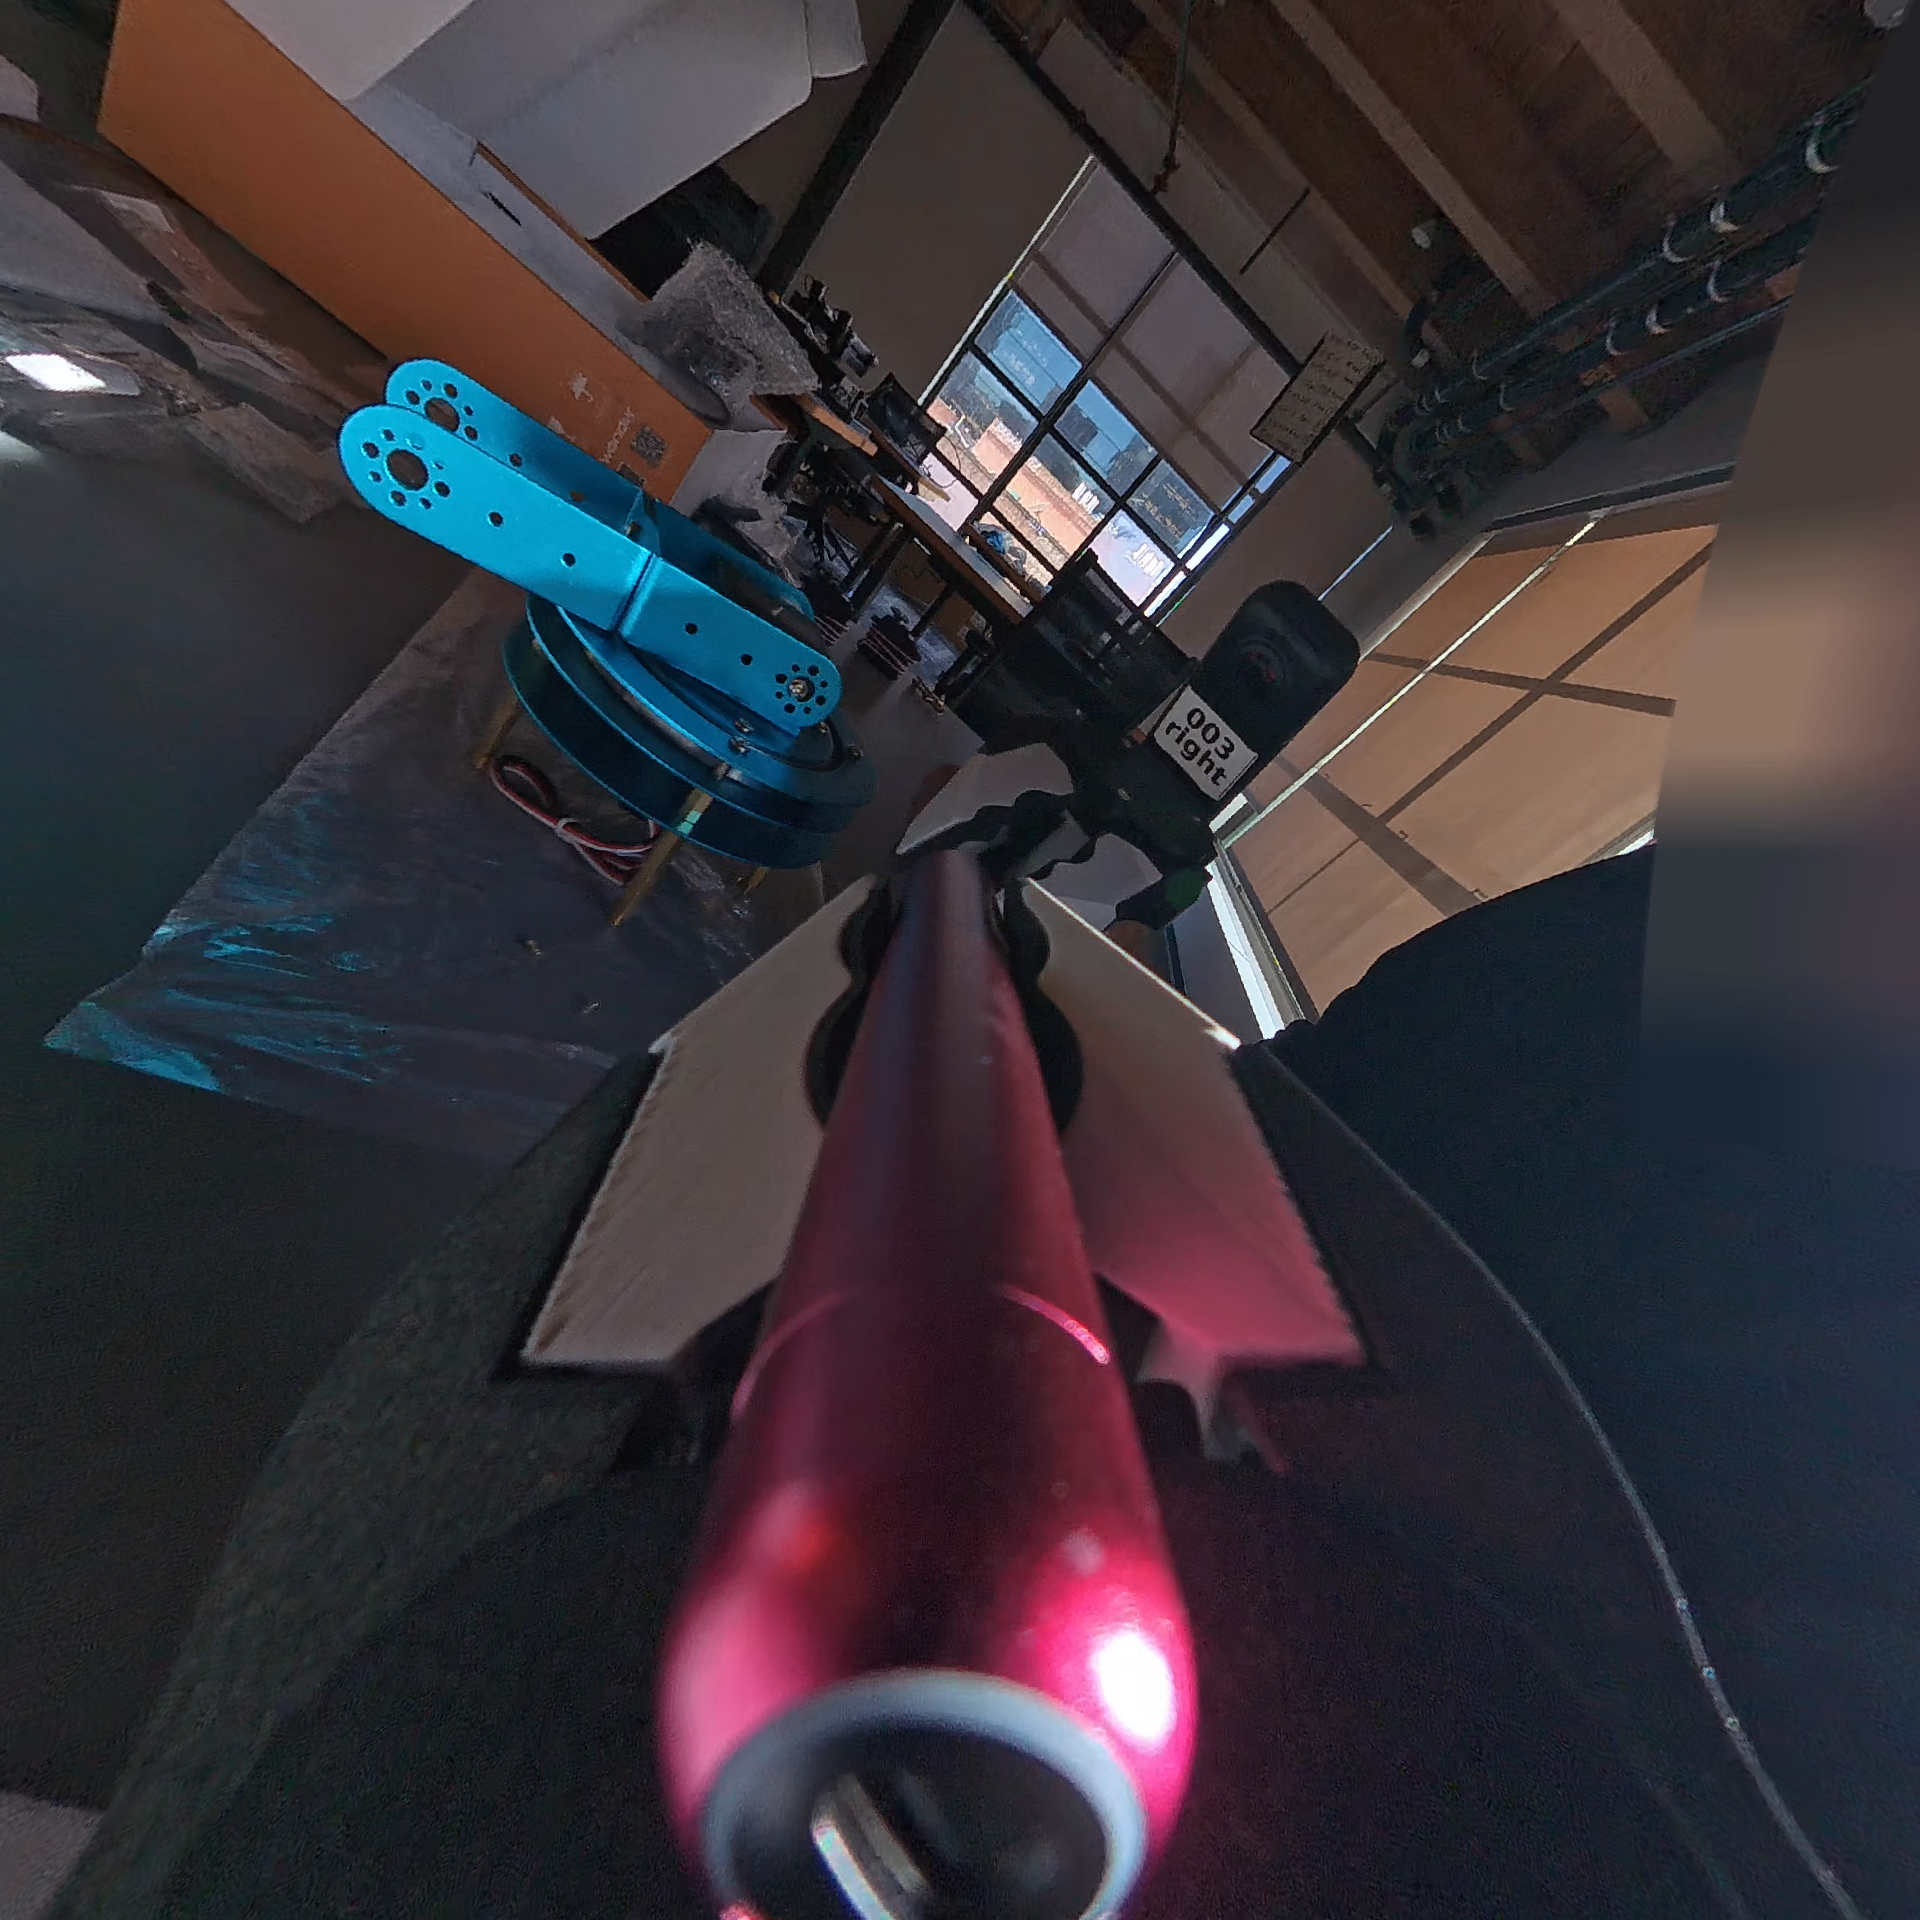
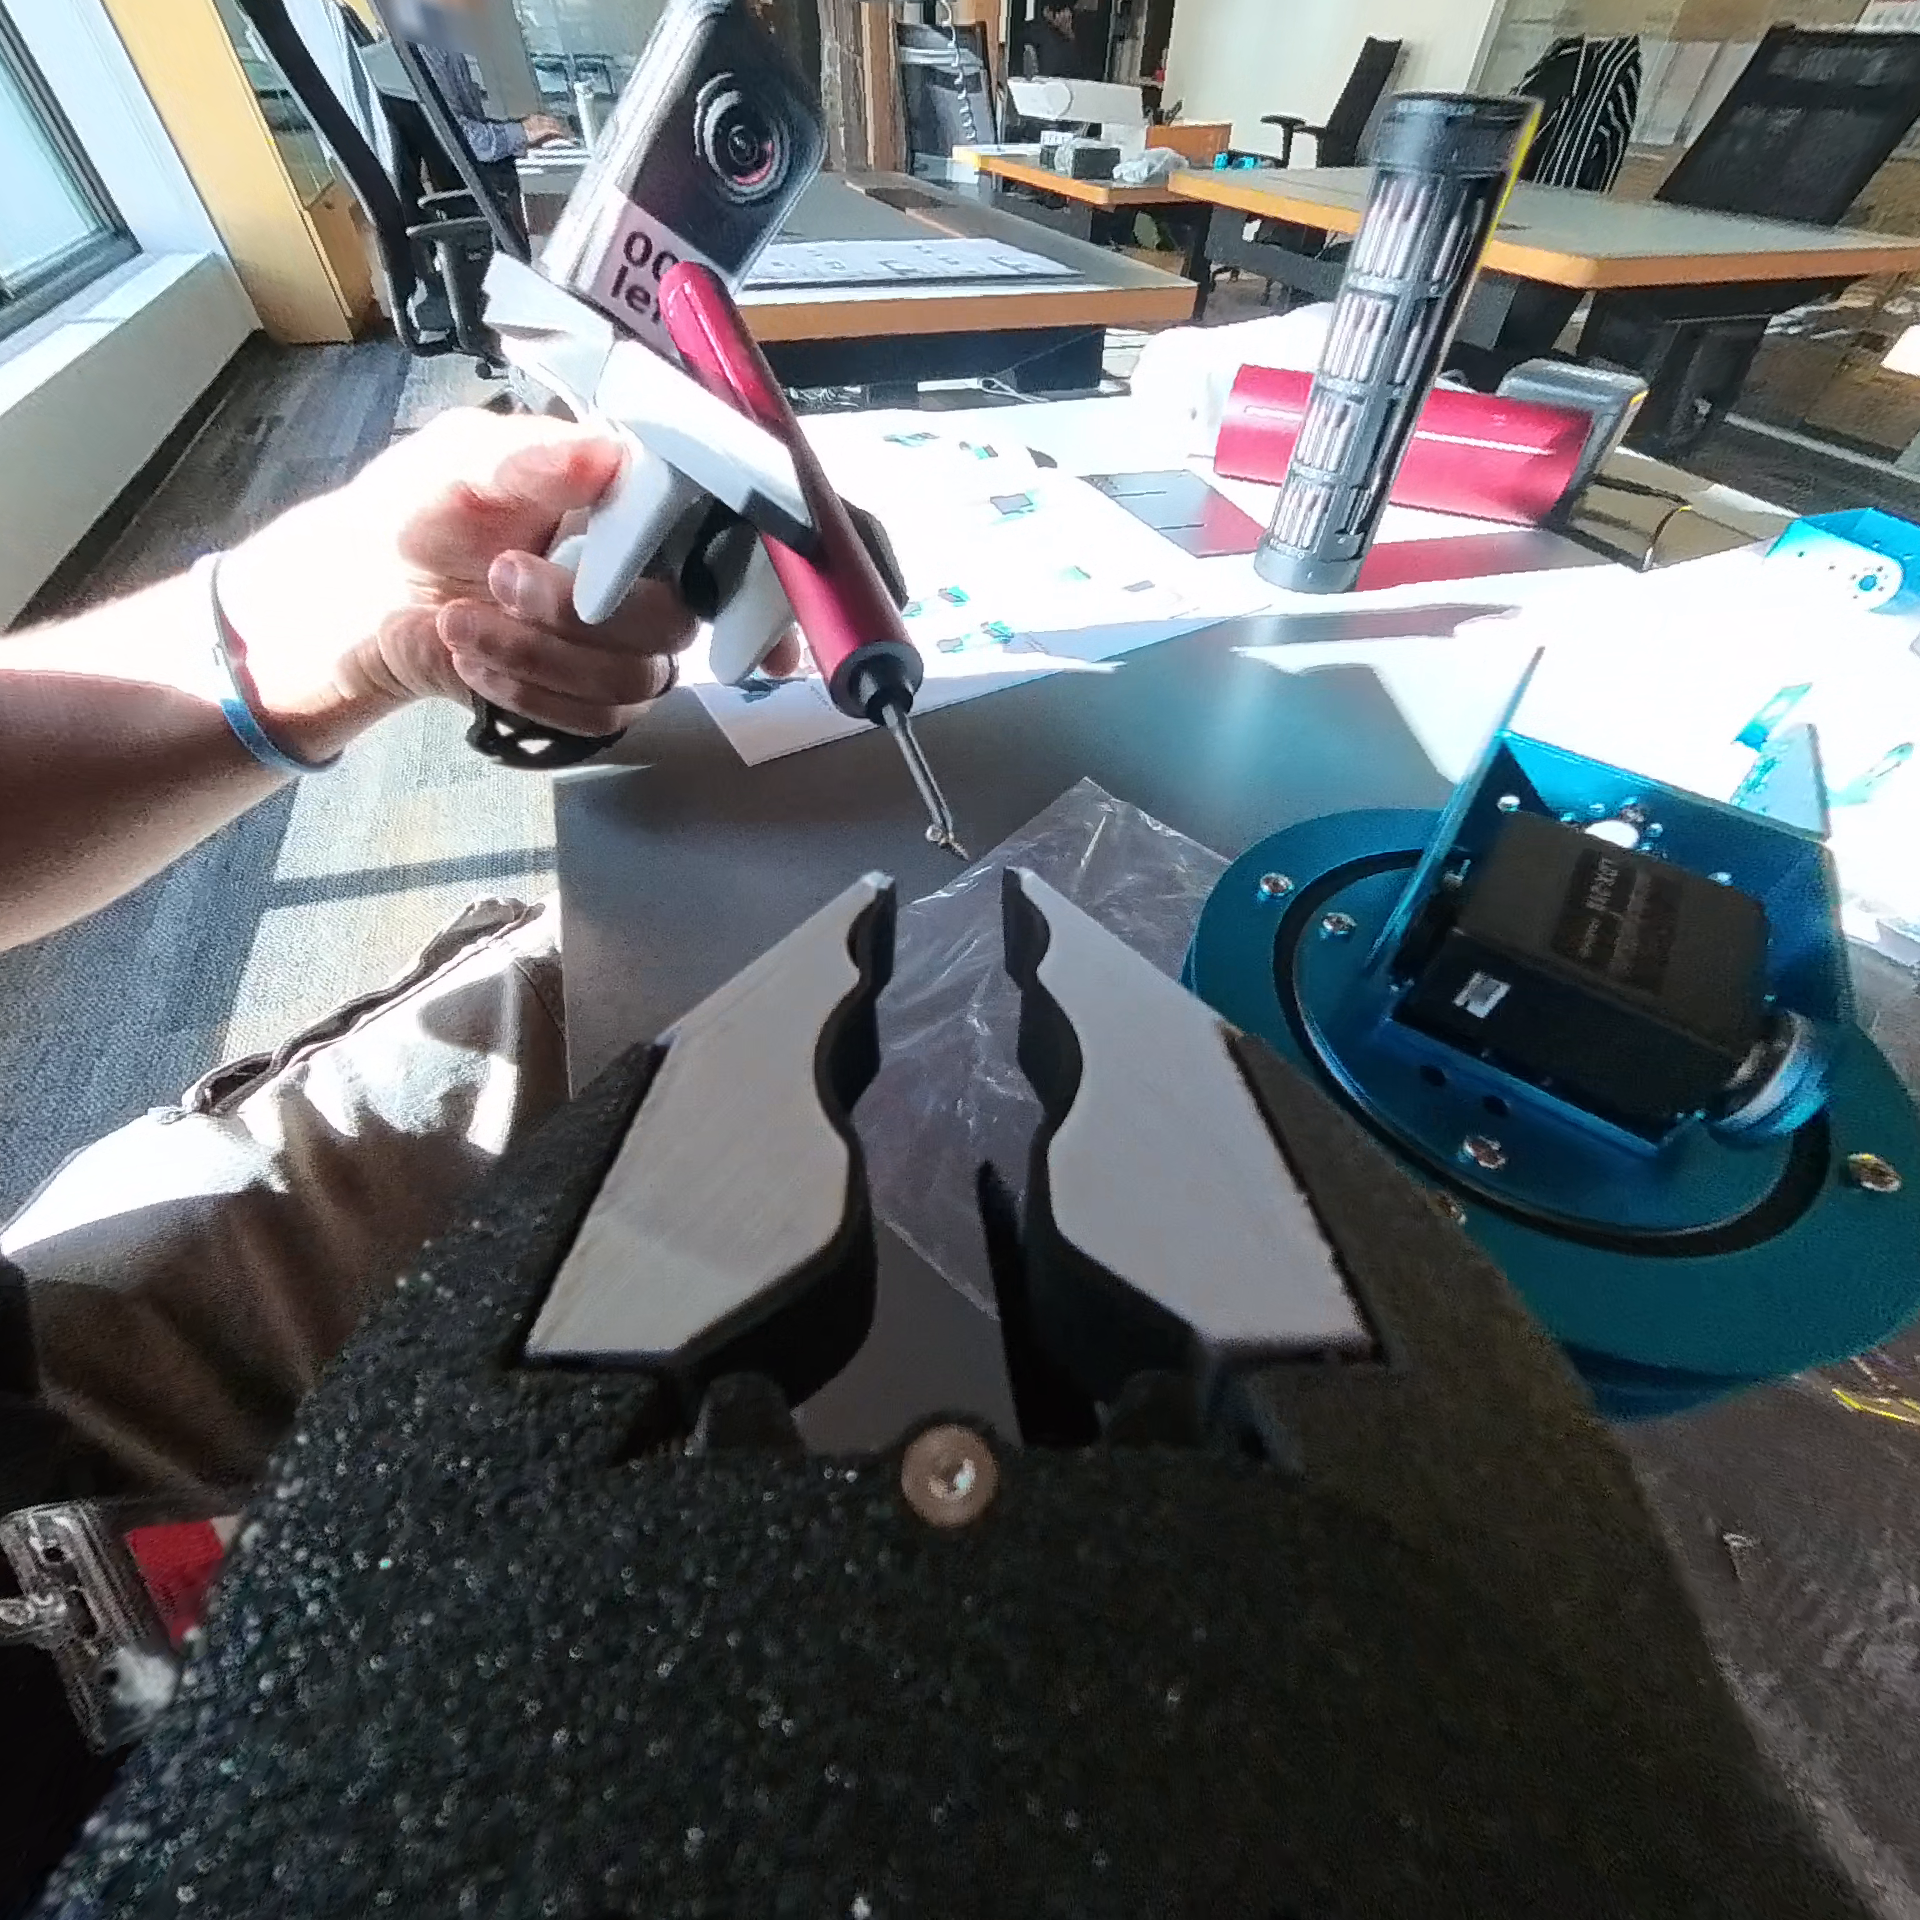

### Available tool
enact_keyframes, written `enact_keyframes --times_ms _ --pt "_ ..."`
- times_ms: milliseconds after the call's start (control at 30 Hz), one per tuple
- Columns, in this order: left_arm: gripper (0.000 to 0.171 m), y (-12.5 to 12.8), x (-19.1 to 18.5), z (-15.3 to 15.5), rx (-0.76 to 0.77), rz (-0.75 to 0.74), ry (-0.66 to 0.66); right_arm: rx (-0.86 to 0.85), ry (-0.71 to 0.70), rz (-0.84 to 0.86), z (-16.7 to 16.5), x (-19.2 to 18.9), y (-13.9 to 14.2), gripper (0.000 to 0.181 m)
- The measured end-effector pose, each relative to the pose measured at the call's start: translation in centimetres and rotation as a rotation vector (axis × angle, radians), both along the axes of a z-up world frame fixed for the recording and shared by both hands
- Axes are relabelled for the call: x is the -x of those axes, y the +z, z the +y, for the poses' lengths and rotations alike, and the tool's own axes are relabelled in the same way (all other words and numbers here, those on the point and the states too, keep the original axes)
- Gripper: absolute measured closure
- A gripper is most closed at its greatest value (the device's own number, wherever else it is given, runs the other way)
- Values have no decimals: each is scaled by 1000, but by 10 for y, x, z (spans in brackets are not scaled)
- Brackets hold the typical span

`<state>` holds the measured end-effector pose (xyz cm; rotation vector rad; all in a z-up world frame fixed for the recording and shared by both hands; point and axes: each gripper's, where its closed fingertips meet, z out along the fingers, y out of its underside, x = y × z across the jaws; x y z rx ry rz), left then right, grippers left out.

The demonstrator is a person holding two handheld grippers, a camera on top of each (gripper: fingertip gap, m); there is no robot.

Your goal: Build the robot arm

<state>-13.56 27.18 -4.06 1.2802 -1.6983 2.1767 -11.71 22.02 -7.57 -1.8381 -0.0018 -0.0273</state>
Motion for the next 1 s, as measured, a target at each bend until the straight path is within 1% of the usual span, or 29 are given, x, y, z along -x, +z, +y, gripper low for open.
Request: enact_keyframes --times_ms 67,133,200,233,300,367,433,500,567,633,700,767,800,900,1000 --pt "150 -2 1 -2 -4 5 -10 -5 9 12 0 -1 1 162" --pt "151 -5 0 -4 -16 10 -12 2 22 12 1 0 0 168" --pt "150 -8 -1 -4 -22 19 -12 53 22 -19 2 -1 -9 172" --pt "150 -10 -1 -4 -26 24 -12 65 20 -36 2 0 -11 181" --pt "151 -17 -3 0 -61 38 6 93 18 -38 3 0 -16 181" --pt "151 -27 -7 9 -126 46 49 165 -5 -32 3 -4 -28 181" --pt "151 -32 -8 17 -154 54 77 251 -57 -70 2 -11 -40 181" --pt "151 -39 -9 23 -184 69 104 368 -76 -109 2 -11 -57 181" --pt "151 -46 -9 24 -223 74 112 463 -113 -146 3 -14 -72 181" --pt "151 -43 -7 21 -206 64 101 524 -139 -150 3 -16 -83 181" --pt "151 -38 -5 20 -173 53 89 504 -186 -145 4 -23 -79 174" --pt "151 -35 -3 18 -156 42 81 479 -204 -114 4 -26 -74 160" --pt "151 -34 -2 18 -145 41 75 438 -200 -91 5 -24 -67 159" --pt "151 -28 1 16 -63 51 36 330 -122 -19 8 -12 -51 158" --pt "151 -18 4 17 39 52 -3 189 -9 8 10 2 -31 157"
